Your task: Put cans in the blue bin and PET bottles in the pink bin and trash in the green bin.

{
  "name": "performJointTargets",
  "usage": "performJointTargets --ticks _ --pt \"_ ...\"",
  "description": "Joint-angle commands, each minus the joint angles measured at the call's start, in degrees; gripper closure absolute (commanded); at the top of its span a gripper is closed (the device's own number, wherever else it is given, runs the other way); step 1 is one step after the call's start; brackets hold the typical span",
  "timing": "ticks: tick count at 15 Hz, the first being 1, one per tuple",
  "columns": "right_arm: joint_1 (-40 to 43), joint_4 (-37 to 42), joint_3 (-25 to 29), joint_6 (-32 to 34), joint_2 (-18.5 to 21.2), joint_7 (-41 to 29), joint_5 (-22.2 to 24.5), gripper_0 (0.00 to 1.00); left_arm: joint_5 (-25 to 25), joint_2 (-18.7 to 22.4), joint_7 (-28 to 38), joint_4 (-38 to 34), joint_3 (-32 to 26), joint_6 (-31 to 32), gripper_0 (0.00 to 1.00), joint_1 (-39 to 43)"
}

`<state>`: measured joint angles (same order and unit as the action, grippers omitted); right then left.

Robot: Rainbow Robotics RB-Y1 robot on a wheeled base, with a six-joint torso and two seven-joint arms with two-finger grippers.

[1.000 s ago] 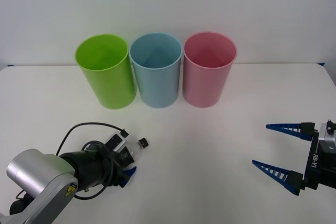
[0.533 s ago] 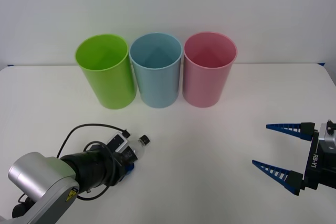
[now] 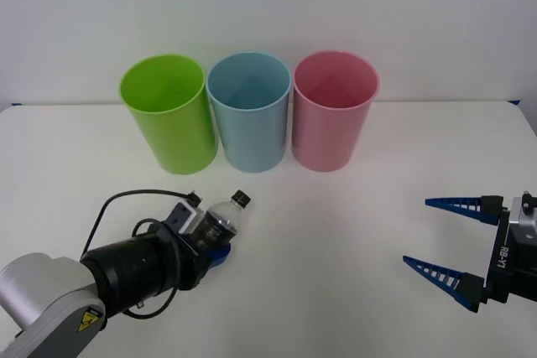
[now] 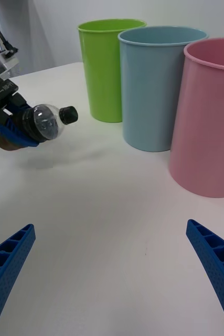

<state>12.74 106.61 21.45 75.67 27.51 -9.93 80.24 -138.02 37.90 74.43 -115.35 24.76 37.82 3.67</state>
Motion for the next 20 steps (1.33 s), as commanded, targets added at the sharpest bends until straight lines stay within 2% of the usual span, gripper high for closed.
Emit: performJointTargets --ticks 1,3,7,12,16,18,20 --pt "0.0 0.0 0.0 0.0 0.0 0.0 0.0 0.0 12.9 1.0 -5.4 -2.2 -3.1 -2.0 1.0 1.9" --pt "0.0 0.0 0.0 0.0 0.0 0.0 0.0 0.0 22.5 0.9 -11.2 -2.3 -4.6 -3.6 1.0 3.0" --pt "0.0 0.0 0.0 0.0 0.0 0.0 0.0 0.0 30.3 0.9 -12.8 -3.5 -4.5 -8.6 1.0 3.0" --pt "0.0 0.0 0.0 0.0 0.0 0.0 0.0 0.0 35.5 1.0 -13.5 -9.4 -4.5 -15.2 1.0 1.1" --pt "0.0 0.0 0.0 0.0 0.0 0.0 0.0 0.0 42.1 0.2 -15.2 -10.6 -4.5 -20.8 1.0 -1.9" --pt "0.0 0.0 0.0 0.0 0.0 0.0 0.0 0.0 44.1 -1.2 -17.9 -10.6 -4.5 -23.2 1.0 -2.6" --pt "0.0 0.0 0.0 0.0 0.0 0.0 0.0 0.0 45.1 -0.8 -17.9 -10.6 -4.5 -24.5 1.0 -4.9"
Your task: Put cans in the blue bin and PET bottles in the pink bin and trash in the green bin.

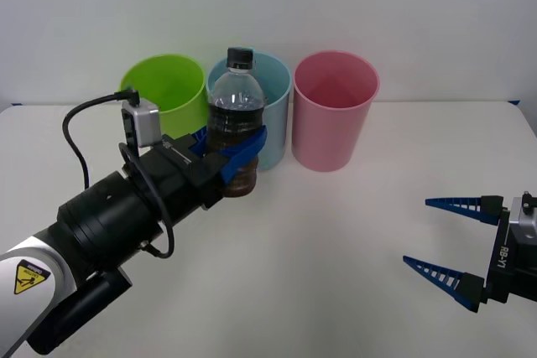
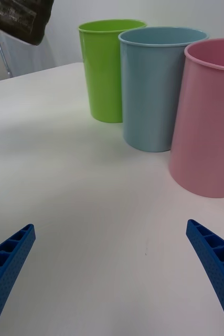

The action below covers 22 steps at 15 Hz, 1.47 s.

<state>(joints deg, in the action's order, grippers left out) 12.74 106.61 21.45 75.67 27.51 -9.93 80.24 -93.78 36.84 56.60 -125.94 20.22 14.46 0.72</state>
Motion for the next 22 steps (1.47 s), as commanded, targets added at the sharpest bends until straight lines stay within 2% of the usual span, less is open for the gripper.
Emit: performJointTargets --ticks 1,4,8,13,15,22 --pt "0.0 0.0 0.0 0.0 0.0 0.0 0.0 0.0 1.8 0.6 0.2 0.0 0.0 -1.9 1.0 -4.0" --pt "0.0 0.0 0.0 0.0 0.0 0.0 0.0 0.0 2.6 -0.7 0.6 4.2 1.8 -2.2 1.0 -11.7" --pt "0.0 0.0 0.0 0.0 0.0 0.0 0.0 0.0 4.3 -6.8 -0.1 20.0 3.9 -2.2 1.0 -26.6" --pt "0.0 0.0 0.0 0.0 0.0 0.0 0.0 0.0 6.2 -12.2 -1.2 32.6 4.0 -3.0 1.0 -38.9" --pt "0.0 0.0 0.0 0.0 0.0 0.0 0.0 0.0 6.2 -13.9 -2.4 36.7 4.0 -3.2 1.0 -42.2" --pt "0.0 0.0 0.0 0.0 0.0 0.0 0.0 0.0 5.2 -16.9 -3.1 43.9 7.0 -3.2 1.0 -47.1"
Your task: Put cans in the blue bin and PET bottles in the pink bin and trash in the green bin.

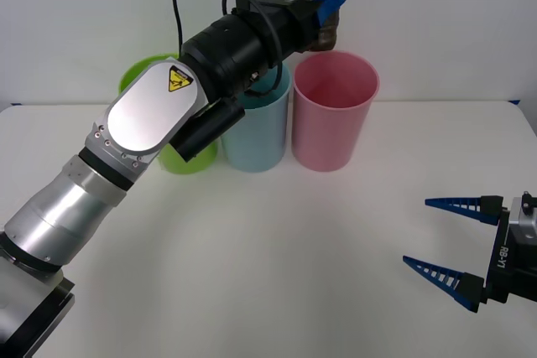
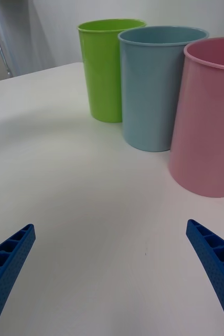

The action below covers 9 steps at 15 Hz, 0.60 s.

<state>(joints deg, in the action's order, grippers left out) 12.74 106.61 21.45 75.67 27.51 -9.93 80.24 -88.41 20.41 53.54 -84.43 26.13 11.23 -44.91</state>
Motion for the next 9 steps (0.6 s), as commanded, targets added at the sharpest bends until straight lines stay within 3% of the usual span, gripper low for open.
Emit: performJointTargets --ticks 1,9 --pt "0.0 0.0 0.0 0.0 0.0 0.0 0.0 0.0 -0.3 -1.0 -0.2 4.6 1.7 0.0 1.0 -2.7" --pt "0.0 0.0 0.0 0.0 0.0 0.0 0.0 0.0 -2.3 -8.9 -3.6 21.0 2.2 -0.8 1.0 -10.5"
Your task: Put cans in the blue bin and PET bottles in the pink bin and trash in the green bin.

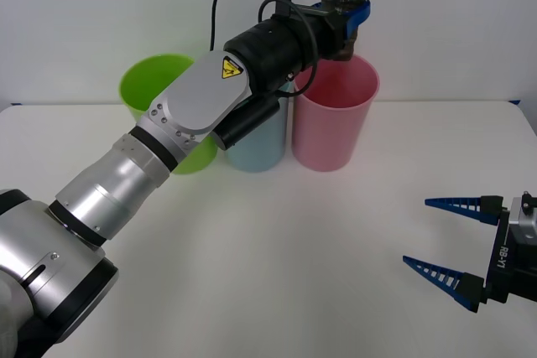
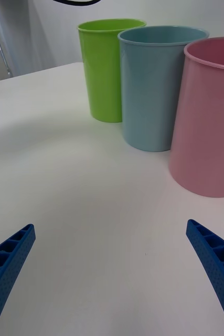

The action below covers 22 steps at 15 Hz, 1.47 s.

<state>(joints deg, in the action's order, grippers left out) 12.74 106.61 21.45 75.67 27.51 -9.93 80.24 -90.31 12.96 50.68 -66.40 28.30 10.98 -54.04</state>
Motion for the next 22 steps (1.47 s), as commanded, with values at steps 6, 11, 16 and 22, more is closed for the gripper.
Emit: performJointTargets --ticks 6,11,16,22 --pt "0.0 0.0 0.0 0.0 0.0 0.0 0.0 0.0 -1.4 -2.5 -1.5 4.2 0.0 -2.2 1.0 -1.7" --pt "0.0 0.0 0.0 0.0 0.0 0.0 0.0 0.0 -2.9 -2.4 -2.6 4.3 -0.1 -5.8 0.4 -1.5" --pt "0.0 0.0 0.0 0.0 0.0 0.0 0.0 0.0 -3.6 -2.4 -3.0 4.2 -0.1 -6.5 0.0 -1.2" --pt "0.0 0.0 0.0 0.0 0.0 0.0 0.0 0.0 -2.9 -1.7 -2.8 3.6 -0.5 -4.0 0.0 -0.9"
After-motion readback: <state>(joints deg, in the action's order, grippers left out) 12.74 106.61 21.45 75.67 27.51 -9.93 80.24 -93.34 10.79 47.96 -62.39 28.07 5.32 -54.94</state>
